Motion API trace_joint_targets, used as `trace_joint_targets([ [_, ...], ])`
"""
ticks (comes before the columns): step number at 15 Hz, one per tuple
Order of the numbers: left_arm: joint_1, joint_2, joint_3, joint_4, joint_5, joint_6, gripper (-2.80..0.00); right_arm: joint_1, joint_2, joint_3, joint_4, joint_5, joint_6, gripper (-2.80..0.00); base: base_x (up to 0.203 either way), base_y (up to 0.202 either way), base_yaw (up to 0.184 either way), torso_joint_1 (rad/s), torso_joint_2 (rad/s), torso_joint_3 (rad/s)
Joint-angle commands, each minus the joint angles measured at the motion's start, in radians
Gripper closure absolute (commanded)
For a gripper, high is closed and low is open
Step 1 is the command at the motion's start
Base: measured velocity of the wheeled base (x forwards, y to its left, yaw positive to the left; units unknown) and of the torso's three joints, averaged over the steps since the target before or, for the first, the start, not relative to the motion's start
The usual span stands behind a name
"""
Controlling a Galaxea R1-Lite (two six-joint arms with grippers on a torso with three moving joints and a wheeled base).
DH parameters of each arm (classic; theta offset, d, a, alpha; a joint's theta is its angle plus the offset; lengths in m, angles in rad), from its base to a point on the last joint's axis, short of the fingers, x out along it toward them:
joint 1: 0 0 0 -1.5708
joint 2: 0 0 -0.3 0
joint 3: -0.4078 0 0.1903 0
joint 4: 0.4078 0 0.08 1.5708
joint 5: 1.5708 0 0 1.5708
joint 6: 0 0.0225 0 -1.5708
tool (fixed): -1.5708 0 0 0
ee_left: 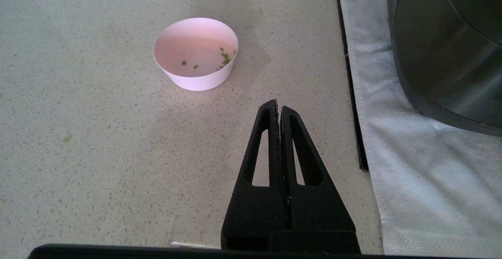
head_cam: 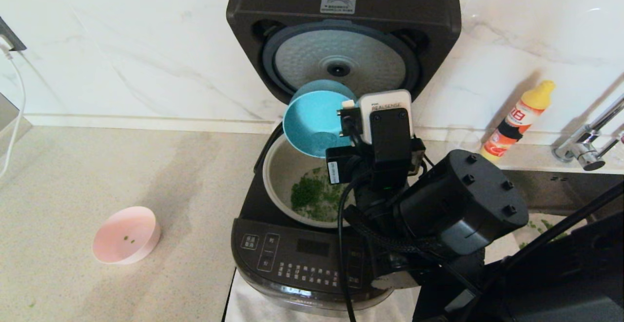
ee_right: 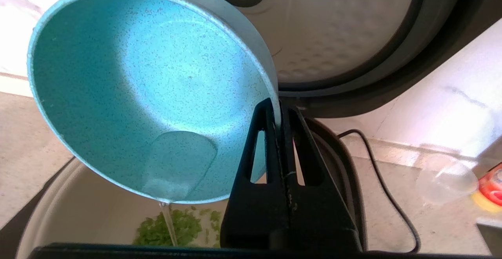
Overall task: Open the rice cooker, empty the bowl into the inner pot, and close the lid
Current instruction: Pour the water from the bowl into the rice cooker
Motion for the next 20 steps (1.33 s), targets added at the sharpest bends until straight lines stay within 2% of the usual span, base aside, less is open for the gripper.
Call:
trace_joint_targets([
  [1,0.000,0.001,0.006,-0.001,-0.001,0.000,0.00,-0.001,-0.017,-0.003,-0.008,-0.002,-0.051,0.00,0.000,0.000,0.000,0.000,0.00,0.000],
  [3,0.000,0.001,0.006,-0.001,0.000,0.000,0.00,0.001,-0.041,-0.011,-0.008,-0.003,-0.067,0.00,0.000,0.000,0.000,0.000,0.00,0.000],
  [7,0.000,0.001,0.006,-0.001,0.000,0.000,0.00,0.004,-0.073,-0.038,0.123,-0.008,-0.065,0.00,0.000,0.000,0.000,0.000,0.00,0.000],
  [10,0.000,0.001,0.006,-0.001,0.000,0.000,0.00,0.002,-0.102,-0.074,0.281,-0.010,-0.033,0.00,0.000,0.000,0.000,0.000,0.00,0.000],
  [12,0.000,0.001,0.006,-0.001,0.000,0.000,0.00,0.000,-0.124,-0.107,0.432,-0.010,0.013,0.00,0.000,0.000,0.000,0.000,0.00,0.000],
  [14,0.000,0.001,0.006,-0.001,0.000,0.000,0.00,-0.009,-0.145,-0.154,0.626,-0.008,0.095,0.00,0.000,0.000,0.000,0.000,0.00,0.000],
  [16,0.000,0.001,0.006,-0.001,0.000,0.000,0.00,-0.030,-0.158,-0.227,0.856,0.001,0.210,0.00,0.000,0.000,0.000,0.000,0.00,0.000],
  [20,0.000,0.001,0.006,-0.001,0.000,0.000,0.00,-0.089,-0.177,-0.474,1.373,0.068,0.477,0.00,0.000,0.000,0.000,0.000,0.00,0.000],
])
